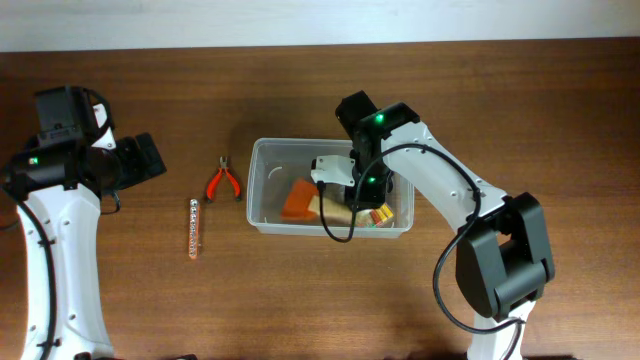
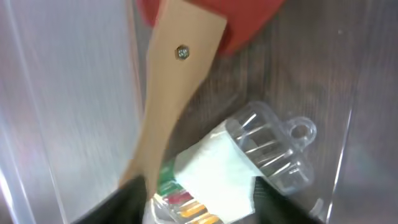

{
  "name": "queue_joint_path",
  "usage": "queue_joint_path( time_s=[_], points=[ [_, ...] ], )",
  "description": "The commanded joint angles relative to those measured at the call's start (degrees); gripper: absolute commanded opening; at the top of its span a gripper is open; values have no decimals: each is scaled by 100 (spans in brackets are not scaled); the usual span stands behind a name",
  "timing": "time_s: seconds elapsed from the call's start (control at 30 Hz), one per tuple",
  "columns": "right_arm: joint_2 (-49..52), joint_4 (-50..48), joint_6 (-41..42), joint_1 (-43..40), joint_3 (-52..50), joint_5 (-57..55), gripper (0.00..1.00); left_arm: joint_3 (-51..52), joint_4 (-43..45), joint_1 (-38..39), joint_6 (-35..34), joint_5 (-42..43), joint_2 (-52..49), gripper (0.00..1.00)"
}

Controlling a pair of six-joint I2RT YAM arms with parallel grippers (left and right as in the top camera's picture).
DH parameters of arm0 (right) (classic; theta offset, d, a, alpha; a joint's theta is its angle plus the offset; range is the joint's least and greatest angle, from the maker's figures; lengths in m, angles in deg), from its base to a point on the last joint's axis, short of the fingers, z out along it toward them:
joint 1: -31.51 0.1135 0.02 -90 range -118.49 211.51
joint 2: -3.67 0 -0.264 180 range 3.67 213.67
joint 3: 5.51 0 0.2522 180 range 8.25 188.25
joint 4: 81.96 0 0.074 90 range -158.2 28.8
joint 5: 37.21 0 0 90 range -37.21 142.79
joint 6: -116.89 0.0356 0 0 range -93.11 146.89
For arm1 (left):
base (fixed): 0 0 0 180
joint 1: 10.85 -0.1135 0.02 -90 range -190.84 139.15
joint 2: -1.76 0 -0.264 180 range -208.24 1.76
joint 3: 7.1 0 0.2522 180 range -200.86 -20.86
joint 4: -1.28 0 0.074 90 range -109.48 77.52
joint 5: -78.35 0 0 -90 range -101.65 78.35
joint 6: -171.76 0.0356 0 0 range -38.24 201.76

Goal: Pack container
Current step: 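Release the scraper into the container and retract the right gripper, then lower the left gripper and grasp the orange socket rail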

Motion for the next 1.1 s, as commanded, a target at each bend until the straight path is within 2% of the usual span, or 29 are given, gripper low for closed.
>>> queue_joint_path(
  time_s=[0.0,0.07,0.27,0.3,0.33,0.5,0.67,0.83,1.07],
  points=[
    [-2,-7,-24,-11,-15,28,62,22,-17,-35,-50,68,111,99],
    [-9,0,33,-11,50,7,71,22,-24,-35,24,68,114,99],
    [-160,293,632,-57,922,9,84,17,-31,0,793,557,114,99],
    [-190,387,789,-96,1169,9,88,17,-42,37,914,603,114,99],
    [-212,470,1001,-153,1445,9,99,17,-57,83,1010,608,114,99],
    [-229,767,2463,-732,2889,9,99,17,-402,461,1827,678,98,99],
    [-229,756,3818,-1663,3672,57,98,24,-789,658,1856,662,-96,99],
    [-203,855,3989,-2415,3679,162,99,269,-876,656,1853,664,-450,99],
    [-195,870,3987,-2918,3668,162,99,1220,-98,658,1727,704,-909,99]
  ],
)
